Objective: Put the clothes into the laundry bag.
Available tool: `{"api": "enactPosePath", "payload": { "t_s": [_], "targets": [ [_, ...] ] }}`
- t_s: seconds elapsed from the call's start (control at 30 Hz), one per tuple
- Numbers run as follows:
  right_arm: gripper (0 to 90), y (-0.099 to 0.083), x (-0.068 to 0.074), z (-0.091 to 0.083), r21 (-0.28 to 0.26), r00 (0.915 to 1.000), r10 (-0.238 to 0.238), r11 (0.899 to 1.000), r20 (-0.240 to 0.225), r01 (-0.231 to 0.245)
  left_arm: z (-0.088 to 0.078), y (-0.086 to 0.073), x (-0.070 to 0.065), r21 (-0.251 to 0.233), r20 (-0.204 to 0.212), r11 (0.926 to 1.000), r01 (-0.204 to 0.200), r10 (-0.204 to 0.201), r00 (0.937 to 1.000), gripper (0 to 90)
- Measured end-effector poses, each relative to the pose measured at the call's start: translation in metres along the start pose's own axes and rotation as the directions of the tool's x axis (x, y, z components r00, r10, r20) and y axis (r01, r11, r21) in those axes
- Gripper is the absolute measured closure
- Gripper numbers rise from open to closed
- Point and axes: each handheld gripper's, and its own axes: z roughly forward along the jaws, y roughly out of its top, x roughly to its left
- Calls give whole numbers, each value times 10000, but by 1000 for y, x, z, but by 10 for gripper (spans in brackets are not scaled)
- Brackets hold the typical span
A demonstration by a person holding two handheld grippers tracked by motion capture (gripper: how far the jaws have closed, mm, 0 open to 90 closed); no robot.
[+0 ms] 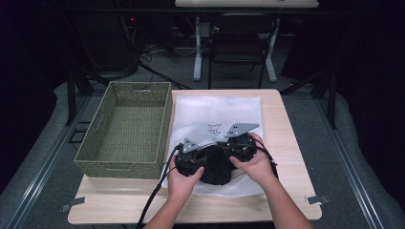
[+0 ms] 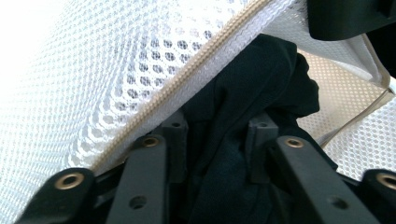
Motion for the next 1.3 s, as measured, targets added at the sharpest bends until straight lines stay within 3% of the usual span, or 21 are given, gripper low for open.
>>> {"api": "enactPosePath", "payload": {
  "t_s": [0.23, 0.37, 0.5, 0.87, 1.3],
  "targets": [
    [873, -1, -3, -1, -60, 10000, 84, 9999, 22, -84, -6, -1, -4, 313, 103, 9995, -91, 88, 9999, 439],
    [873, -1, -3, -1, -63, 10000, 87, 9999, 27, -86, -14, -3, -6, 529, 84, 9983, -257, 253, 9996, 367],
    [872, -1, -3, -1, -64, 9999, 112, 9999, 33, -112, -21, -5, -5, 528, 97, 9986, -75, 70, 9999, 295],
    [872, -1, -3, -1, -61, 9999, 111, 9999, 54, -110, -36, -22, -2, 648, -173, 9979, -1, 12, 9998, 264],
    [872, -1, -3, -1, -36, 9999, 114, 9999, 43, -114, -38, -46, -15, 1061, 337, 9942, -168, 133, 9993, 281]
  ]
}}
